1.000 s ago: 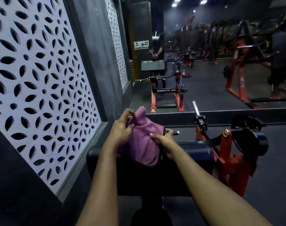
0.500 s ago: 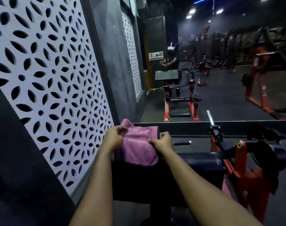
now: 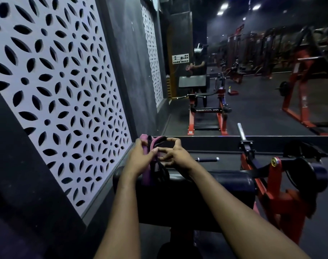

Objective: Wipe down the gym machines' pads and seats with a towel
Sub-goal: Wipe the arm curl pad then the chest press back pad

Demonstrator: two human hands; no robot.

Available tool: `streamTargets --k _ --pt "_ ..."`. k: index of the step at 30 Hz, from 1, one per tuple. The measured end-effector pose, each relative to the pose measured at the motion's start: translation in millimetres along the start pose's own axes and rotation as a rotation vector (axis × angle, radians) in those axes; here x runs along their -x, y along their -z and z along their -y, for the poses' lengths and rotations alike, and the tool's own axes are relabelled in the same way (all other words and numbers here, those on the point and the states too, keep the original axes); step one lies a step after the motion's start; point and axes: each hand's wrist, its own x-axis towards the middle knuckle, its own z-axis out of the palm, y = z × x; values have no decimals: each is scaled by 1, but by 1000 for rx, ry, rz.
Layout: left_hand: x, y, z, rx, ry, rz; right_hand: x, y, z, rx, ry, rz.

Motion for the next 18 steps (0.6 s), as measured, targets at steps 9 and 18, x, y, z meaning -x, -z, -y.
streamTargets --k 9,18 --pt "2 5 20 212 41 229 -8 20 -32 270 230 -331" --pt "-1 -9 41 215 57 462 -10 40 -19 336 -7 -173"
